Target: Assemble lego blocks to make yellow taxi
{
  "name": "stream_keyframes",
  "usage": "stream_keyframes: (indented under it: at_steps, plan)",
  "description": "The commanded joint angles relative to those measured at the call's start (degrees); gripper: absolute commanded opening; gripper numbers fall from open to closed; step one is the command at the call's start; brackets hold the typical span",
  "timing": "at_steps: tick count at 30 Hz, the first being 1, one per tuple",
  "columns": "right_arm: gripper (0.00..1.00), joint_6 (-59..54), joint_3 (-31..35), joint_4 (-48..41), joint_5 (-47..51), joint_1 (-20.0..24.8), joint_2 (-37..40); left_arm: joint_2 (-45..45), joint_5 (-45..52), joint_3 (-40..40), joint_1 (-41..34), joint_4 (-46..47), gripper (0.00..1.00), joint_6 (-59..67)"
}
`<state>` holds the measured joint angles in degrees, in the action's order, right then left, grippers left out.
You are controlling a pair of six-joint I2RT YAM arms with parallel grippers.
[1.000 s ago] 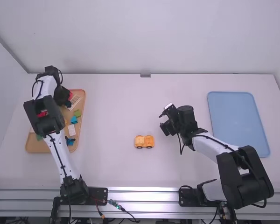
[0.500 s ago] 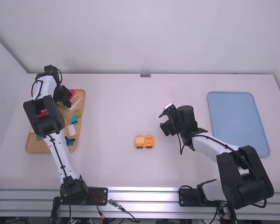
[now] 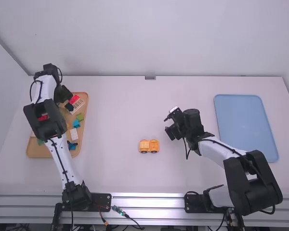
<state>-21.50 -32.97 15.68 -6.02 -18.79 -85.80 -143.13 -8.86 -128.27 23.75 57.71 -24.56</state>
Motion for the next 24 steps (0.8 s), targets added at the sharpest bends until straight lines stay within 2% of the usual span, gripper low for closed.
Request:
stream_keyframes:
  at_steps: [1, 5, 6, 8, 11, 24]
  plan:
    - [0.99, 0.04, 0.31, -0.04, 0.07, 0.09, 0.76, -0.11, -0.28, -1.2, 0.44, 1.12, 0.7, -2.05]
    - [0.99, 0.07, 0.31, -0.07, 0.07, 0.11, 0.76, -0.11, -0.3, -1.42, 0.47, 1.8, 0.66, -2.4]
    - [0.99, 0.04, 0.31, -0.07, 0.07, 0.09, 0.76, -0.11, -1.98, -1.4, 0.82, 2.13, 0.59, -5.28]
    - [0.99, 0.04, 0.31, -0.07, 0.09, 0.09, 0.76, -0.11, -4.54, -1.31, 1.14, 3.05, 0.58, -8.78]
    - [0.99, 0.04, 0.31, -0.04, 0.07, 0.09, 0.76, -0.11, -4.58, -1.25, 1.17, 3.48, 0.61, -9.08]
    - [0.99, 0.04, 0.31, -0.07, 0.09, 0.09, 0.76, -0.11, 0.03, 3.39, 1.41, -1.61, 0.61, -8.49]
